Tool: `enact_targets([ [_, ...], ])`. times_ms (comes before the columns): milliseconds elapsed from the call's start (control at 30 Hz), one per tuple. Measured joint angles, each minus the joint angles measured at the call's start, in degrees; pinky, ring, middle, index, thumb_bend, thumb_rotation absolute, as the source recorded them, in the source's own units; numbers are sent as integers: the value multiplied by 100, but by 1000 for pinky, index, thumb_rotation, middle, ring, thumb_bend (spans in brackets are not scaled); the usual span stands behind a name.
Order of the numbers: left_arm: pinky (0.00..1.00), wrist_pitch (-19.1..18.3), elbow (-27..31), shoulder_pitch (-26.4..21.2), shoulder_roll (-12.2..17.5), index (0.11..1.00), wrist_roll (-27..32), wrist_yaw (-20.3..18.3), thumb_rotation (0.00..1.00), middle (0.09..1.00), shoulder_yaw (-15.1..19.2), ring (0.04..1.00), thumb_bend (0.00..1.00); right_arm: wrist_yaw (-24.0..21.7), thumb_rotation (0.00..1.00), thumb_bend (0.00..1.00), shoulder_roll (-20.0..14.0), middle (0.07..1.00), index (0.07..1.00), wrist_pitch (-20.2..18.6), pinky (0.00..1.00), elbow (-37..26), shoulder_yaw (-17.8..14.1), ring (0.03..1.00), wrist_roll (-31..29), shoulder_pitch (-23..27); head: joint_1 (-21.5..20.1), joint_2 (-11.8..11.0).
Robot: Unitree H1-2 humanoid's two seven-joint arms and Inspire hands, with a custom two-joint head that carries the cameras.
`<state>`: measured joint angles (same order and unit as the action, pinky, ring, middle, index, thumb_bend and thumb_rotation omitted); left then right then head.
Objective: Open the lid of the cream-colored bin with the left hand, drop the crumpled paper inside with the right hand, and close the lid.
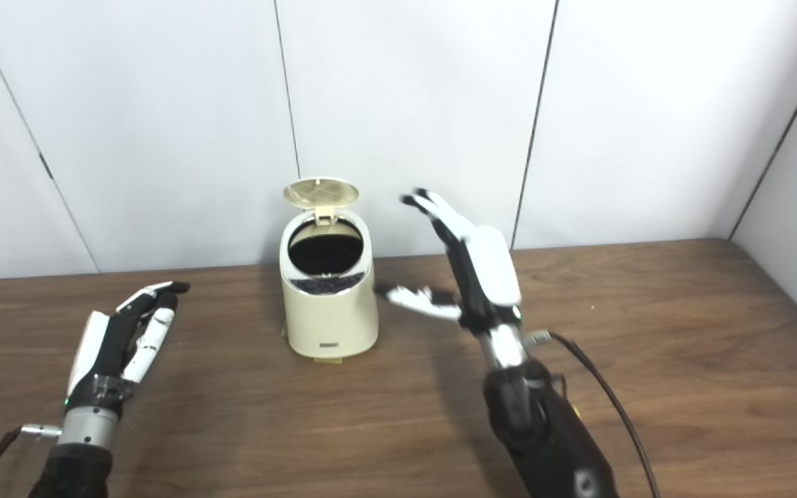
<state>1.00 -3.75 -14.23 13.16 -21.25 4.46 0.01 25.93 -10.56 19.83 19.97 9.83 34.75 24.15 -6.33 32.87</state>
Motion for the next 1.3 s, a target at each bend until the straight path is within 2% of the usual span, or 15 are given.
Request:
enact_targets([
  [133,749,0,0,5,4,785,1,0,979,827,3,817,468,-527,798,530,28,981,988,-312,836,-551,-54,940,-309,-502,9,0],
  [267,749,0,0,6,4,787,14,0,976,825,3,816,464,-871,814,462,147,943,959,-822,787,-956,-116,901,-394,-764,9,0],
  [400,748,0,0,6,4,789,14,1,977,822,2,814,450,-1028,826,314,184,873,891,-929,753,-977,-208,852,-492,-821,17,0],
  [433,741,2,0,6,5,783,13,2,969,814,2,808,423,-1056,796,266,184,848,875,-932,738,-964,-232,832,-531,-822,18,0],
  [500,736,46,-9,6,7,777,13,4,933,805,0,802,339,-1079,722,217,184,817,864,-942,716,-919,-293,805,-597,-817,26,-17],
  [567,720,109,-29,5,14,764,14,5,817,790,-7,789,253,-1095,694,198,184,805,868,-987,705,-839,-346,796,-669,-805,35,-35],
  [600,714,208,-63,1,19,758,16,7,756,785,-10,785,238,-1125,672,197,185,802,869,-1048,707,-774,-375,797,-712,-794,35,-44],
  [667,707,305,-93,-3,26,755,18,7,726,781,-22,780,240,-1185,662,201,184,802,872,-1099,711,-668,-415,802,-778,-789,44,-61],
  [767,678,306,-102,-41,26,765,18,0,772,777,-23,762,337,-1194,703,237,184,815,922,-1104,704,-482,-428,800,-834,-753,79,-97],
  [833,641,297,-101,-128,33,771,29,-18,768,785,-21,763,398,-1173,708,293,193,852,992,-1091,704,-346,-465,807,-876,-679,123,-158],
  [867,640,297,-101,-202,42,771,28,-39,768,785,-25,763,400,-1157,708,295,197,853,994,-1090,704,-277,-487,807,-896,-635,123,-158],
  [933,699,274,-72,-374,96,778,2,-75,812,793,-37,786,442,-1149,704,309,204,871,999,-1099,696,-203,-490,806,-909,-581,158,-193],
  [1100,724,172,104,-1186,392,799,-144,-313,871,804,-91,801,549,-1167,708,350,205,903,986,-1185,711,-141,-469,840,-886,-539,202,-220],
  [1133,727,75,193,-1384,434,804,-150,-373,884,809,-105,807,597,-1186,710,356,205,912,980,-1265,732,-144,-458,860,-865,-539,228,-237],
  [1300,715,-437,540,-2026,447,799,-334,-731,937,800,-346,794,688,-1274,714,363,205,939,961,-1524,769,-149,-442,895,-859,-528,264,-272],
])
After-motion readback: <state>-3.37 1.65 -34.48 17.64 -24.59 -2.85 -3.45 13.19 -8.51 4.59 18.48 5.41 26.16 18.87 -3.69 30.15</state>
